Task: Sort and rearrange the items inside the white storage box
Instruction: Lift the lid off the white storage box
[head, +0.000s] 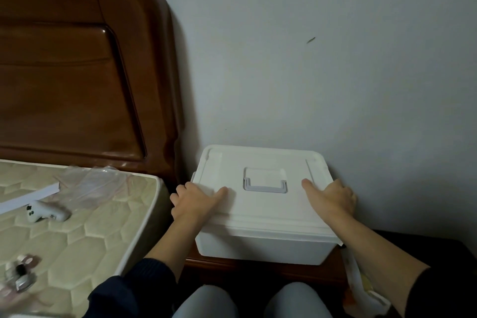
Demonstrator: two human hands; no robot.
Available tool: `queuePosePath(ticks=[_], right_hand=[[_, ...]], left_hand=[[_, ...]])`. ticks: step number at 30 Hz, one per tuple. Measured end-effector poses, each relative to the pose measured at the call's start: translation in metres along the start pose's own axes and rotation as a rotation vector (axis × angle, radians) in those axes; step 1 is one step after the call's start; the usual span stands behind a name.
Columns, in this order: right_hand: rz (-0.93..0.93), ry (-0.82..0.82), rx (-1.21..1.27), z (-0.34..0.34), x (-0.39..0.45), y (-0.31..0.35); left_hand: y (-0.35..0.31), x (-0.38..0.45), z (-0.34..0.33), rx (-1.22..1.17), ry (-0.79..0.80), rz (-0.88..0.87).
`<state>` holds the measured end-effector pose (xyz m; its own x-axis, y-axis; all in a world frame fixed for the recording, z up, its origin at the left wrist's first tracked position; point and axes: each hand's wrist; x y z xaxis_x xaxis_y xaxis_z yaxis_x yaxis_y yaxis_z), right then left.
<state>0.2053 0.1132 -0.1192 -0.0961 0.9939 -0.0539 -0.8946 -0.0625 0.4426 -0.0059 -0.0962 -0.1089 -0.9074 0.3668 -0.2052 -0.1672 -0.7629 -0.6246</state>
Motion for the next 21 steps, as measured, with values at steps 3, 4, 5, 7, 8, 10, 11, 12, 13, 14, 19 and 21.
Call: queuePosePath(ticks=[3, 4, 5, 7, 8, 10, 11, 12, 13, 14, 19, 21], right_hand=[[-0.002, -0.004, 0.004, 0.008, 0.0, 0.004], [0.0, -0.016, 0.011, 0.013, -0.001, 0.007], [0.002, -0.032, 0.026, 0.019, -0.002, 0.01], [0.009, -0.072, 0.076, 0.033, -0.004, 0.017], [0.019, -0.087, 0.103, 0.041, -0.005, 0.021], [0.055, -0.107, 0.151, 0.053, -0.008, 0.03], [0.08, -0.11, 0.172, 0.058, -0.01, 0.035], [0.111, -0.109, 0.192, 0.062, -0.012, 0.041], [0.146, -0.099, 0.215, 0.064, -0.016, 0.049], [0.186, -0.08, 0.24, 0.065, -0.021, 0.059], [0.366, 0.08, 0.353, 0.056, -0.068, 0.133], [0.449, 0.153, 0.387, 0.046, -0.094, 0.17]], left_hand=[[-0.001, -0.002, 0.006, -0.028, -0.009, -0.02], [-0.001, -0.004, 0.008, -0.052, -0.014, -0.027], [-0.003, -0.006, 0.01, -0.082, -0.024, -0.037], [-0.006, -0.009, 0.015, -0.158, -0.058, -0.07], [-0.008, -0.011, 0.021, -0.226, -0.072, -0.092], [-0.01, -0.013, 0.038, -0.455, -0.082, -0.125], [-0.009, -0.015, 0.05, -0.565, -0.093, -0.135], [-0.008, -0.018, 0.064, -0.644, -0.111, -0.138], [-0.004, -0.021, 0.08, -0.705, -0.131, -0.132], [0.001, -0.023, 0.097, -0.766, -0.145, -0.122], [0.043, -0.046, 0.197, -0.929, -0.129, -0.158], [0.065, -0.063, 0.242, -0.974, -0.116, -0.187]])
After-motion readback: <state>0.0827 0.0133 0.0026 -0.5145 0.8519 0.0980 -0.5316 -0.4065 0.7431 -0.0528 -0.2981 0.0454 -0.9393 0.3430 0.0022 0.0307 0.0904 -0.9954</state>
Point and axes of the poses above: each hand's wrist, its own x-axis towards the middle knuckle, its own z-axis out of the back of the hand, y = z × x, and after that the axes turned 7 degrees about -x, right-handed
